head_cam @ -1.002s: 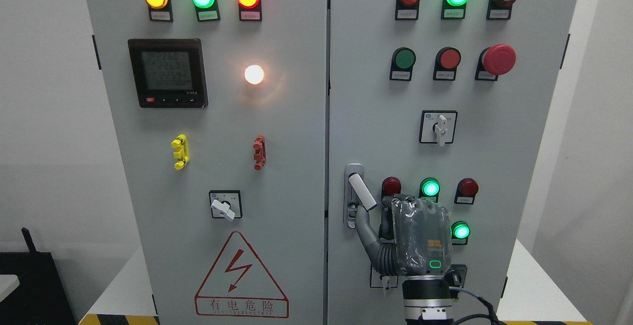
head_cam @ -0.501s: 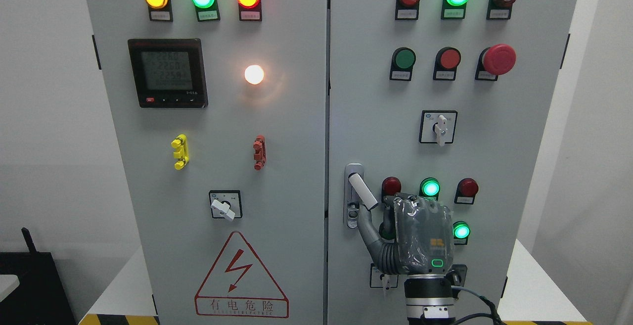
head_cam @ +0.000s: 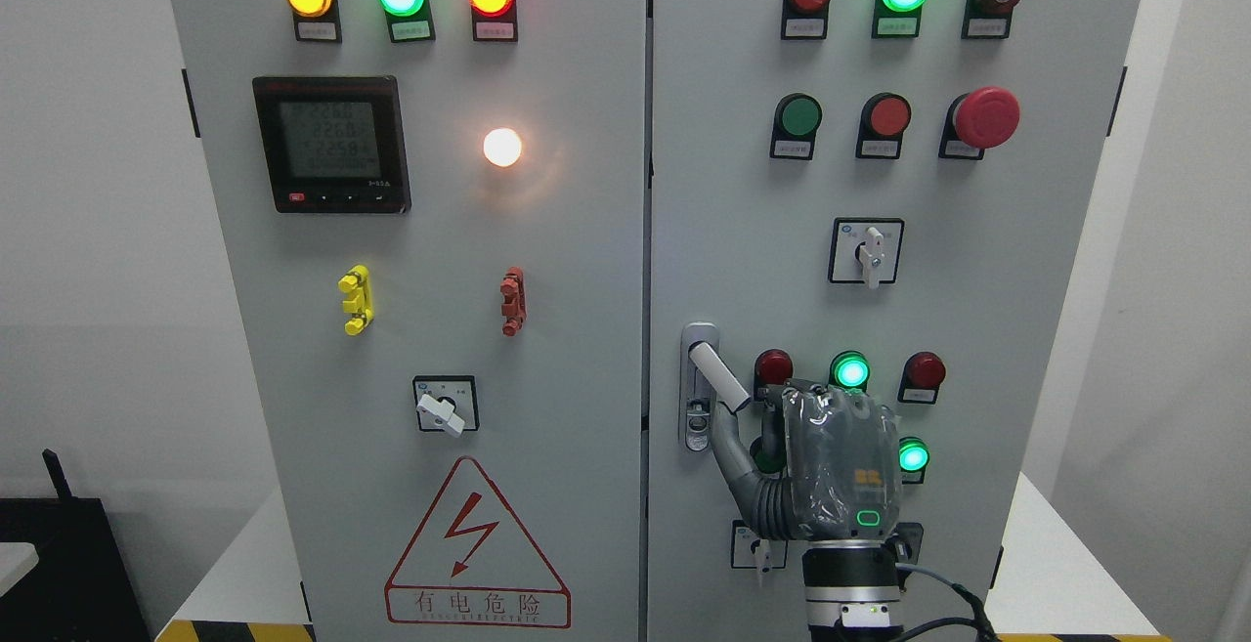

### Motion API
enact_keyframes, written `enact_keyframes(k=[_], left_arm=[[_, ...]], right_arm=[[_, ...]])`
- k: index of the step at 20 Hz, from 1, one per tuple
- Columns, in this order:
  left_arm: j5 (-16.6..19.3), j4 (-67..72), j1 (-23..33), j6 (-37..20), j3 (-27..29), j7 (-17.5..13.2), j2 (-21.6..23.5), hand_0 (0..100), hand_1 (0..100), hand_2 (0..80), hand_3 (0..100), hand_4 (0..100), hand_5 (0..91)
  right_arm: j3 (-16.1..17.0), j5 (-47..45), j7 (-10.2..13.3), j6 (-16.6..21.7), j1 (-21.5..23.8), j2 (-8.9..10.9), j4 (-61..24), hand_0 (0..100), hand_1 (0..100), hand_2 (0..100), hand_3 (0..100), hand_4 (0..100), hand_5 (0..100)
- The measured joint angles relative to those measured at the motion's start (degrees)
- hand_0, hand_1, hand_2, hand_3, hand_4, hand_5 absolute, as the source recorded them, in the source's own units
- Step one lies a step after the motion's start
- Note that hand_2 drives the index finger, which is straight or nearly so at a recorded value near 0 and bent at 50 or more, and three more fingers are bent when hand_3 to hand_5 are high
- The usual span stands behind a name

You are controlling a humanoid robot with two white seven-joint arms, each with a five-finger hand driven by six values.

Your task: Release door handle

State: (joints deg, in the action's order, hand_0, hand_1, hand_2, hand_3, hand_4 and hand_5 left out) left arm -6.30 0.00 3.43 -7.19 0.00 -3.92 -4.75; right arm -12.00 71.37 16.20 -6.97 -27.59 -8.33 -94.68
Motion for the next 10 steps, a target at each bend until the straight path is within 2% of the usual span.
enact_keyframes(k=[10], left_arm=[[0.0, 0.0, 0.0, 0.0, 0.0, -0.01, 0.0, 12, 39, 0.0, 0, 0, 0.0]], right_arm=[[0.65, 0.0, -0.23, 0.14, -0.01, 0.12, -0.03, 56, 44, 100, 100, 100, 98]])
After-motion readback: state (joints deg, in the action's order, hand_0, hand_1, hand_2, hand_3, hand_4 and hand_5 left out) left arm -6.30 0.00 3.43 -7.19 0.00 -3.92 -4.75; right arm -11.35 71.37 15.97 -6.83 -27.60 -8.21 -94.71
